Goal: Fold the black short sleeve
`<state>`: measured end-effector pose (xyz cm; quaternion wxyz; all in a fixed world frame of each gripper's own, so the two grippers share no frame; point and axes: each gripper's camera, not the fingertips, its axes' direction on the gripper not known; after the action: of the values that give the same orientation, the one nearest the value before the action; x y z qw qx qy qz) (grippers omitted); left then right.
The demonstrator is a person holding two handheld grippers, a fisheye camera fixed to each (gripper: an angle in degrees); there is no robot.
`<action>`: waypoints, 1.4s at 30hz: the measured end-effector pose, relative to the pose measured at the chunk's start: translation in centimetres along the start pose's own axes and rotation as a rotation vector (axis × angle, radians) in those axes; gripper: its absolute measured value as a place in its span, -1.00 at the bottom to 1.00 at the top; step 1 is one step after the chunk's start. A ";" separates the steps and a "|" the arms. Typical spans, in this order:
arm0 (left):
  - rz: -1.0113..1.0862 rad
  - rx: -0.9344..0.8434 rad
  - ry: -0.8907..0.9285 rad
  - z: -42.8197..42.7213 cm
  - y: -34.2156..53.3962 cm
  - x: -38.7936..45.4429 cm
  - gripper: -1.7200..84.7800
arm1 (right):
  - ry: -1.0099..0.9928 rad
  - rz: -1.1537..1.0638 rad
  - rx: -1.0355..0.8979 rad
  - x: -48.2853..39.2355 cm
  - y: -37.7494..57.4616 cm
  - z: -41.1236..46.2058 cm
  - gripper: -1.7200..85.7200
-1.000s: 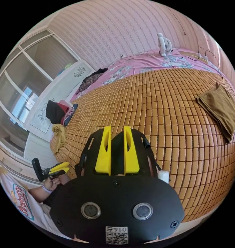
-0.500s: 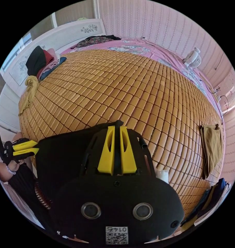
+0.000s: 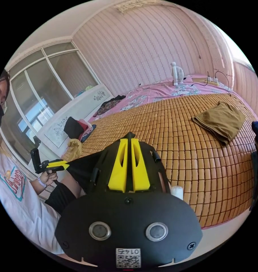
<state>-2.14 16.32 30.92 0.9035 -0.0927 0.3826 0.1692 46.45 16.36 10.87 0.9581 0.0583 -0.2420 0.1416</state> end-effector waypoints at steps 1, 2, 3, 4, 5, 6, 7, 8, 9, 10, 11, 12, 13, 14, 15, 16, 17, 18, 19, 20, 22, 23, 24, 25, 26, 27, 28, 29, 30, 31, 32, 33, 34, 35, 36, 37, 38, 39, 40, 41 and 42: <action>0.029 0.024 0.026 -0.4 -1.3 0.7 -0.98 | 0.010 0.004 0.034 0.5 0.3 -1.8 -0.95; 0.057 0.049 0.048 -0.5 -2.6 1.5 -0.98 | 0.016 0.006 0.050 0.8 0.4 -2.7 -0.95; 0.071 0.060 0.060 -0.5 -3.4 1.9 -0.98 | 0.031 0.007 0.077 1.4 0.4 -4.3 -0.95; 0.104 0.082 0.084 -0.2 -4.9 2.8 -0.98 | 0.049 0.001 0.101 2.1 0.2 -5.9 -0.95; 0.149 0.101 0.115 0.4 -6.5 3.7 -0.98 | 0.063 -0.006 0.112 2.4 0.1 -6.7 -0.95; 0.175 0.108 0.130 0.8 -7.4 4.1 -0.98 | 0.093 -0.029 0.130 3.2 -0.5 -8.3 -0.95; 0.220 0.114 0.159 1.9 -9.2 4.9 -0.98 | 0.121 -0.049 0.143 4.1 -1.4 -9.7 -0.95; 0.252 0.105 0.196 3.4 -10.9 5.5 -0.98 | 0.136 -0.059 0.146 4.6 -1.8 -10.4 -0.94; 0.263 0.100 0.214 4.3 -11.7 5.7 -0.98 | 0.173 -0.091 0.129 5.4 -2.8 -11.3 -0.94; 0.266 0.079 0.228 6.4 -12.9 5.9 -0.98 | 0.207 -0.105 0.084 6.4 -3.7 -11.8 -0.94; 0.262 0.044 0.230 8.7 -13.9 6.1 -0.98 | 0.230 -0.099 0.064 6.9 -3.9 -11.9 -0.94; 0.262 0.030 0.231 9.8 -14.3 6.1 -0.98 | 0.274 -0.080 0.038 8.0 -4.1 -12.2 -0.94; 0.261 0.002 0.245 11.8 -15.0 6.2 -0.98 | 0.299 -0.034 0.029 9.3 -3.7 -12.5 -0.94; 0.259 -0.021 0.279 13.5 -15.8 6.3 -0.98 | 0.303 -0.004 0.032 10.0 -3.3 -12.8 -0.94; 0.260 -0.025 0.297 14.2 -16.1 6.4 -0.98 | 0.300 0.060 0.050 11.3 -2.3 -13.4 -0.94; 0.268 -0.028 0.322 15.2 -16.6 6.7 -0.98 | 0.299 0.119 0.082 12.4 -0.9 -14.2 -0.94; 0.276 -0.039 0.334 15.9 -17.0 7.0 -0.98 | 0.297 0.143 0.098 12.8 -0.1 -14.6 -0.94; 0.286 -0.041 0.340 16.0 -17.2 7.2 -0.98 | 0.292 0.188 0.117 13.4 1.4 -15.3 -0.94; 0.299 -0.041 0.346 15.9 -17.2 7.6 -0.98 | 0.288 0.233 0.128 13.8 2.8 -16.0 -0.94; 0.301 -0.046 0.358 15.5 -16.9 7.9 -0.98 | 0.284 0.253 0.130 14.0 3.5 -16.3 -0.94; 0.285 -0.068 0.402 14.5 -16.2 8.2 -0.98 | 0.250 0.315 0.132 14.2 5.8 -17.6 -0.94; 0.272 -0.082 0.448 13.6 -15.6 8.4 -0.98 | 0.239 0.328 0.131 14.2 6.2 -18.0 -0.94; 0.267 -0.089 0.477 13.1 -15.3 8.6 -0.98 | 0.215 0.350 0.126 14.2 7.0 -18.6 -0.94; 0.266 -0.103 0.533 12.3 -14.6 9.1 -0.98 | 0.199 0.369 0.116 14.3 7.5 -19.2 -0.94; 0.266 -0.116 0.567 11.8 -14.2 9.6 -0.98 | 0.191 0.379 0.108 14.4 7.7 -19.4 -0.94; 0.267 -0.118 0.573 11.6 -14.1 9.9 -0.98 | 0.178 0.392 0.088 14.7 8.0 -19.8 -0.94; 0.271 -0.116 0.566 11.7 -14.1 10.4 -0.98 | 0.179 0.398 0.065 15.1 8.2 -19.8 -0.94; 0.287 -0.116 0.539 12.3 -14.5 11.0 -0.98 | 0.188 0.402 0.053 15.3 8.3 -19.8 -0.94; 0.292 -0.120 0.516 12.8 -14.8 11.2 -0.98 | 0.213 0.414 0.031 15.8 8.4 -19.7 -0.94; 0.292 -0.127 0.474 14.3 -15.7 11.6 -0.98 | 0.237 0.431 0.015 16.3 8.5 -19.6 -0.94; 0.296 -0.126 0.450 16.0 -16.9 11.9 -0.98 | 0.248 0.435 0.014 16.5 8.5 -19.6 -0.94; 0.295 -0.123 0.443 17.0 -17.6 12.0 -0.98 | 0.267 0.446 0.023 16.9 8.6 -19.7 -0.94; 0.304 -0.112 0.424 19.0 -19.2 12.3 -0.98 | 0.279 0.463 0.037 17.4 8.8 -19.8 -0.94; 0.321 -0.105 0.397 21.3 -20.8 12.6 -0.98 | 0.281 0.474 0.041 17.7 8.9 -19.8 -0.94; 0.332 -0.102 0.379 22.4 -21.5 12.8 -0.98 | 0.286 0.495 0.049 18.2 9.1 -19.9 -0.94; 0.353 -0.118 0.349 25.2 -23.1 13.2 -0.98 | 0.294 0.511 0.053 18.8 9.3 -19.9 -0.94; 0.372 -0.149 0.327 28.1 -24.5 13.7 -0.98 | 0.300 0.518 0.052 19.0 9.4 -20.0 -0.94; 0.379 -0.165 0.318 29.5 -25.1 14.0 -0.98 | 0.317 0.528 0.049 19.5 9.6 -19.9 -0.94; 0.408 -0.195 0.305 32.2 -26.1 14.7 -0.98 | 0.332 0.536 0.046 19.9 9.8 -19.8 -0.94; 0.445 -0.230 0.290 34.8 -26.5 15.4 -0.98 | 0.338 0.540 0.044 20.1 9.9 -19.7 -0.94; 0.457 -0.251 0.274 36.0 -26.6 15.7 -0.97 | 0.344 0.551 0.040 20.5 10.2 -19.6 -0.94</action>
<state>41.82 6.08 45.38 0.7633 -0.1371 0.4881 0.4003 69.40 34.56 3.99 0.9092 -0.0156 -0.0802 0.4082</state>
